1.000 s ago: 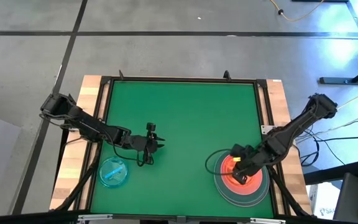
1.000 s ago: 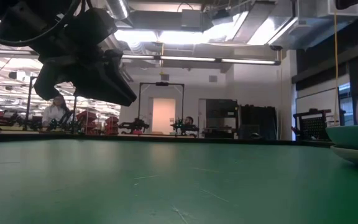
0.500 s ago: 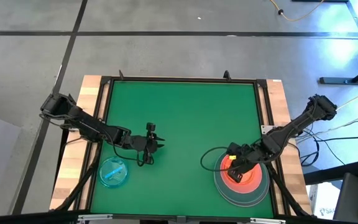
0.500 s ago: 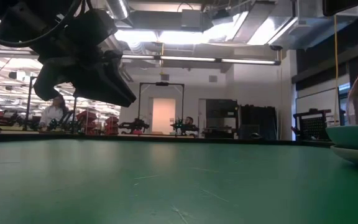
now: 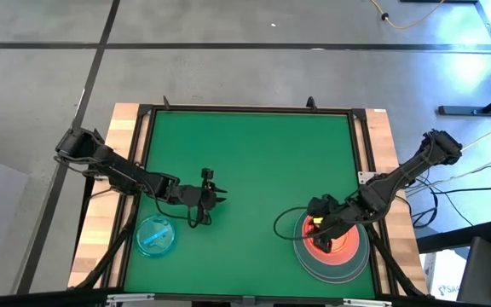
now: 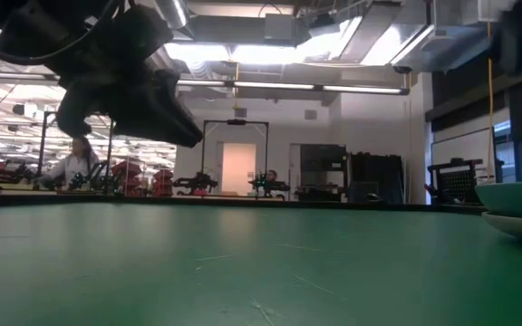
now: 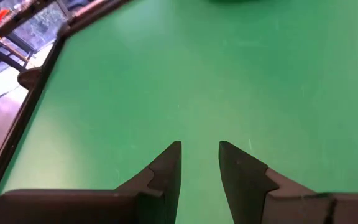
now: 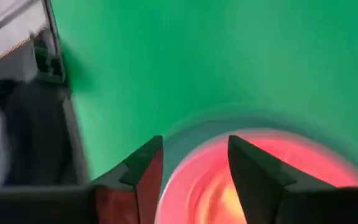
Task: Stack plastic plates
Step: Stack the light blue plate on top of the light orange plate
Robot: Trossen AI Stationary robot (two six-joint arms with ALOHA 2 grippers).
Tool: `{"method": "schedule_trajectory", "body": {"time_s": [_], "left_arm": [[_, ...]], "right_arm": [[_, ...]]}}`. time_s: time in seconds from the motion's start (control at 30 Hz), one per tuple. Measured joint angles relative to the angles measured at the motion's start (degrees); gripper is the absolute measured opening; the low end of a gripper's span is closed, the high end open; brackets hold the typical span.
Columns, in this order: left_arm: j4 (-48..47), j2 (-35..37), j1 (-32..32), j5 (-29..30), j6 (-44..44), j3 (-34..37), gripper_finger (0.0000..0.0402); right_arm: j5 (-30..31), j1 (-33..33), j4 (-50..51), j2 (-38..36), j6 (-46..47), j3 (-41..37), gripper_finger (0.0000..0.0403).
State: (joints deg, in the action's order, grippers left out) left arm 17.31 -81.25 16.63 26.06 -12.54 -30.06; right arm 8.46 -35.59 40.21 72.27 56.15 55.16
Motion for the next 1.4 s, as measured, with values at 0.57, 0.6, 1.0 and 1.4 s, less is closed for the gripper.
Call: {"method": "schedule_trajectory", "body": {"time_s": [0.57, 0.6, 1.0, 1.4], "left_arm": [[-29.85, 4.29, 4.12, -8.24, 21.48, -7.48, 0.0101], [-32.88, 4.71, 4.88, -9.17, 23.43, -8.46, 0.0101], [-59.7, 7.98, 12.29, -15.7, 45.25, -10.03, 0.0101], [-61.05, 18.69, 15.24, -22.22, 52.74, -2.05, 0.0101]], "right_arm": [[31.24, 1.59, -33.97, 17.52, -47.23, 0.02, 0.0174], [30.41, 1.65, -35.15, 18.33, -47.94, 0.02, 0.0174], [28.42, 2.27, -38.29, 19.61, -47.84, 0.01, 0.0174], [27.94, 2.71, -37.92, 19.87, -47.5, 0.02, 0.0174]]}}
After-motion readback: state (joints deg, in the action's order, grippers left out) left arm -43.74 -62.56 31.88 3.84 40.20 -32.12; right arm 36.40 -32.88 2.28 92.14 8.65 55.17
